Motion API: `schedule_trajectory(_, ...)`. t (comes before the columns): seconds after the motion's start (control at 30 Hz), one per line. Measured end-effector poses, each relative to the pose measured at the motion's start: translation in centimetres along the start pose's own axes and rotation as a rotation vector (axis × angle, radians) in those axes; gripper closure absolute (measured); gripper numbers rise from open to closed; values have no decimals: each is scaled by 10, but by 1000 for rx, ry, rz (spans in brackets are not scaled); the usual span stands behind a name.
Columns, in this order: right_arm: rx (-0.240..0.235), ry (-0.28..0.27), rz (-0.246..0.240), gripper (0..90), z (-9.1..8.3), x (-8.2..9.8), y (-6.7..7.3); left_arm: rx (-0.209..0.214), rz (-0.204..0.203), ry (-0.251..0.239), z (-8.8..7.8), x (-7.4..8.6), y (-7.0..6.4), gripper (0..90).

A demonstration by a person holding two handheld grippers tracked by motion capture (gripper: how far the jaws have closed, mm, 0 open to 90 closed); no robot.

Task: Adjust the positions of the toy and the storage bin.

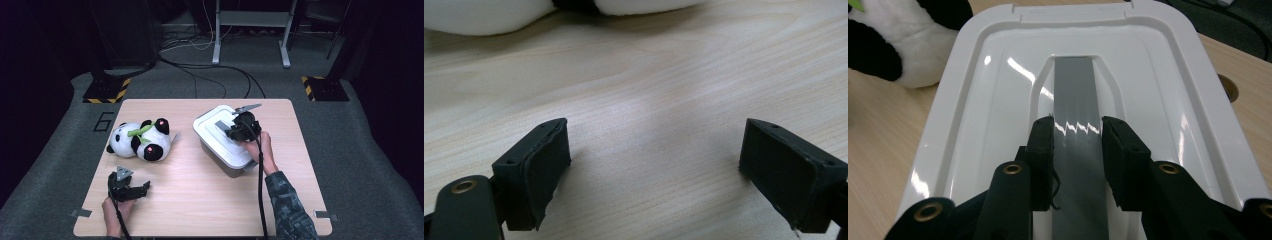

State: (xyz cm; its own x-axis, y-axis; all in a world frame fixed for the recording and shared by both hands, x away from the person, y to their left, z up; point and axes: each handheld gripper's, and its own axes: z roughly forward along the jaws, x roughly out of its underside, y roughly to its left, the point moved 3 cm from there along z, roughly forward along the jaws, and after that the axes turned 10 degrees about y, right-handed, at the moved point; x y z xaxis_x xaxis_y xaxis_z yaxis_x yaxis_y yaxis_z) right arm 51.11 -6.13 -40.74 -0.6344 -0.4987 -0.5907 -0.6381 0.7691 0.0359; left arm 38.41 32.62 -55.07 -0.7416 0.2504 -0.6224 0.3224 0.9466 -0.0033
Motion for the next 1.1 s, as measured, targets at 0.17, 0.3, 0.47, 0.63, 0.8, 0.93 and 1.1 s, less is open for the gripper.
schedule_trajectory(0.17,0,6,-26,666,-3,5,11,0,1,1,0,0,0,124)
schedule_trajectory(0.3,-15,17,-46,665,-7,9,24,0,2,2,0,0,0,124)
schedule_trajectory(0.47,-19,17,-65,665,-8,11,32,0,1,1,0,0,0,125)
schedule_trajectory(0.63,-19,28,-76,664,-8,11,40,0,1,2,0,0,0,124)
schedule_trajectory(0.8,-20,28,-83,654,-6,9,41,0,2,2,0,0,0,125)
schedule_trajectory(0.93,-19,29,-110,653,-4,7,40,0,2,1,0,0,0,126)
schedule_trajectory(1.1,-24,27,-112,658,-3,6,40,1,2,-1,0,0,0,128)
